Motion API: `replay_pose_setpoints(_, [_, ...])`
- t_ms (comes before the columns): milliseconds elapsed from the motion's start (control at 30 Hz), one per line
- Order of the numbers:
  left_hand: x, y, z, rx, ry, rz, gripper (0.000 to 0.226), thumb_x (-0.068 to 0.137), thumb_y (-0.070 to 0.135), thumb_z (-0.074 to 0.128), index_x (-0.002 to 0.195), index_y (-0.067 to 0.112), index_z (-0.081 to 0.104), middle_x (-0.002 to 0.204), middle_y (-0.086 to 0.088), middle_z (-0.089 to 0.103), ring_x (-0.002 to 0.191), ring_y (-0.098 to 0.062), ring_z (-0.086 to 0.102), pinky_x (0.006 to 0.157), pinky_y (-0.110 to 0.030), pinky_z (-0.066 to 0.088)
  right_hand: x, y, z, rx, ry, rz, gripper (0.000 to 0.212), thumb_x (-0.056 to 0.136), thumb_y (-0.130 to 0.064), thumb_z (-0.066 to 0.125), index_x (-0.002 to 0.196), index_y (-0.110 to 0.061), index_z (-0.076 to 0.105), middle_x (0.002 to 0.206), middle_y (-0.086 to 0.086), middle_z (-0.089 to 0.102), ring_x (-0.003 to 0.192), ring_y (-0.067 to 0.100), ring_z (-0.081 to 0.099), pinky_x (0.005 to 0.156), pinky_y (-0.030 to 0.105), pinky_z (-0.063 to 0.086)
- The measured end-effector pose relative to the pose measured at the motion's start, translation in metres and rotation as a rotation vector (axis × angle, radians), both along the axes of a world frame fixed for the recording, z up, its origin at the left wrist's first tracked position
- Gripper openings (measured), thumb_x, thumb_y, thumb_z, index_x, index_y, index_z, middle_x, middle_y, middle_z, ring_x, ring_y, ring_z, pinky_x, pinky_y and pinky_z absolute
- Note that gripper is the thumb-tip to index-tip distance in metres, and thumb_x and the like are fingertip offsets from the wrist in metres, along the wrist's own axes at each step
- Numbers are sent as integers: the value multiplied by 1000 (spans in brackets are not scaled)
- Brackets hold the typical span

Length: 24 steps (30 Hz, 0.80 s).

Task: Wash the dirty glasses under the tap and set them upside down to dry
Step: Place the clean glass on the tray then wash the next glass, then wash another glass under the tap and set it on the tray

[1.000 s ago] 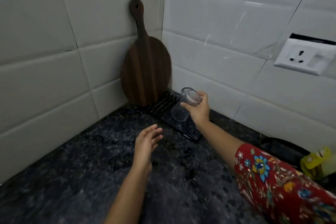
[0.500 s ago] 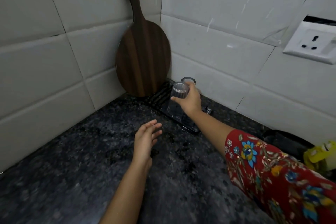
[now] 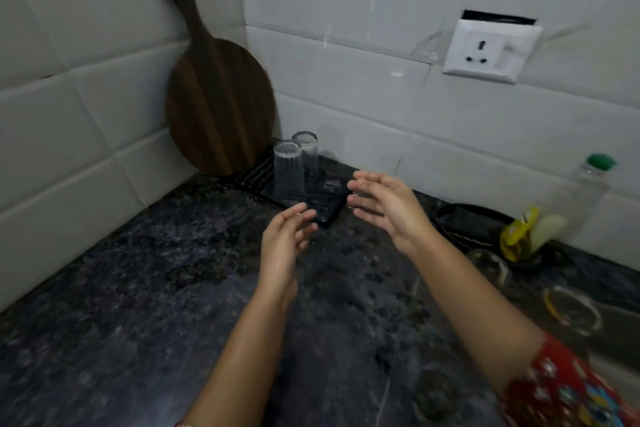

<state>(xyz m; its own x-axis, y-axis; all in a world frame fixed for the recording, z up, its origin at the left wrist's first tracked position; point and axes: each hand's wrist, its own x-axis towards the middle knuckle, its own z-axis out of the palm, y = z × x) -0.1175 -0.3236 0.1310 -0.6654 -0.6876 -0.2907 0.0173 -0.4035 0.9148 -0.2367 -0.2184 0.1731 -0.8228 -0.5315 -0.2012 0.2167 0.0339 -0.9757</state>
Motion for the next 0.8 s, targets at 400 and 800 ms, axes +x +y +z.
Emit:
replay_pose_setpoints(400, [-12,199,-15,74,-61,-567,20,99,14,48,106,18,66,86,8,76,78,-11,67,73,-24,46,58,253,-48,272,29,-227,11,94,-16,55,96,-20,65,87,-2,72,72,8,65,67,19,47])
replay_pose_setpoints(800, [-9,228,-36,12,-195,-616,22,100,20,47,105,22,68,98,5,76,88,-12,70,85,-30,47,3,288,-136,468,144,-507,75,63,-17,87,124,-20,43,118,-5,53,112,13,50,97,31,41])
